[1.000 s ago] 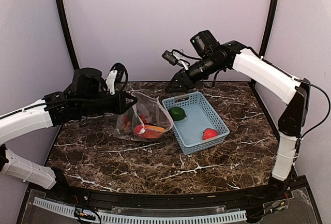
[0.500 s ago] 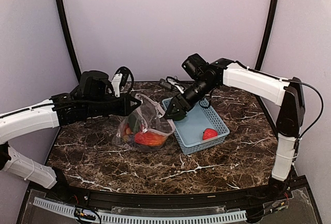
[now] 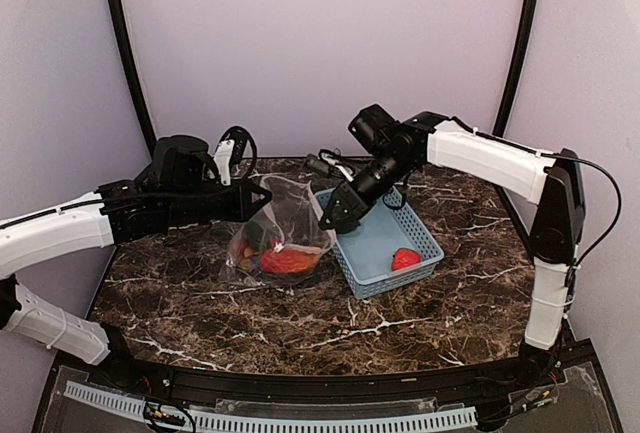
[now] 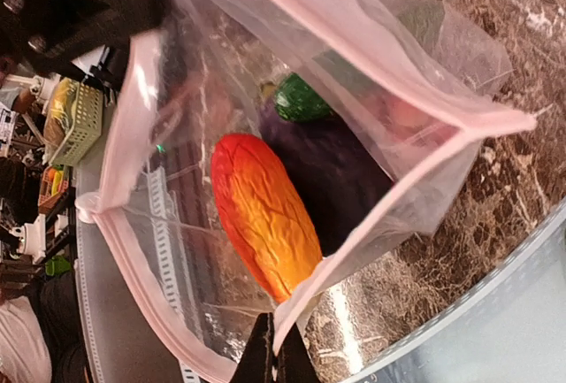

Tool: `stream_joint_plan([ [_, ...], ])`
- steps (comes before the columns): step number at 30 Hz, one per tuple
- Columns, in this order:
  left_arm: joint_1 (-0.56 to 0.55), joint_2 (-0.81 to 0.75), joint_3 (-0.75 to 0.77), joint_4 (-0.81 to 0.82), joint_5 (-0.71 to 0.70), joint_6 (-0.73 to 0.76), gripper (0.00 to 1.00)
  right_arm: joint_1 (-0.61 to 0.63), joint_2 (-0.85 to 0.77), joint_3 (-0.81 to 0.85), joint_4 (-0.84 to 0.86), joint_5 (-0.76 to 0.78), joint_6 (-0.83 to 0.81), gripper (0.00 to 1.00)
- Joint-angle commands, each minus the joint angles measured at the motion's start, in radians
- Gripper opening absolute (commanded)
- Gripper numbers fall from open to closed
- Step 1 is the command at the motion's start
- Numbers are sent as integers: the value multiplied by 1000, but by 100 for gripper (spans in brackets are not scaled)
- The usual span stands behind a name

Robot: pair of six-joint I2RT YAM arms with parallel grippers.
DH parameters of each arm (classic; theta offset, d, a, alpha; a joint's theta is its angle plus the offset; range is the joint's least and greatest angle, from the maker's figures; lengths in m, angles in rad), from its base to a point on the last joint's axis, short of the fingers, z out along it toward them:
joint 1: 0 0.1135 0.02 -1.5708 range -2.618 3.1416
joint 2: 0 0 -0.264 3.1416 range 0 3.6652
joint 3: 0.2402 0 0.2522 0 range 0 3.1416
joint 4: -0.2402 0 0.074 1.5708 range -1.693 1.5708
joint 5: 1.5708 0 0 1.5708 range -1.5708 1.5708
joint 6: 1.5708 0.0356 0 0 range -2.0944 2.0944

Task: Place the food in the zip-top bag and seal the zipper
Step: Adjust the zipper food storage bag.

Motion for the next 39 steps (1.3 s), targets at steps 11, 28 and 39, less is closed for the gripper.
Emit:
stream_joint_plan([
  [11,-51,-46,150,-125,-115,42,1,-13,105,378,-11,-113,5,0],
  [28,-51,-20,28,-121,-171,37,1,-15,85,328,11,-119,-4,1],
  [39,-51,-42,12,-93,-191,56,1,-64,56,301,-29,-94,-70,38],
])
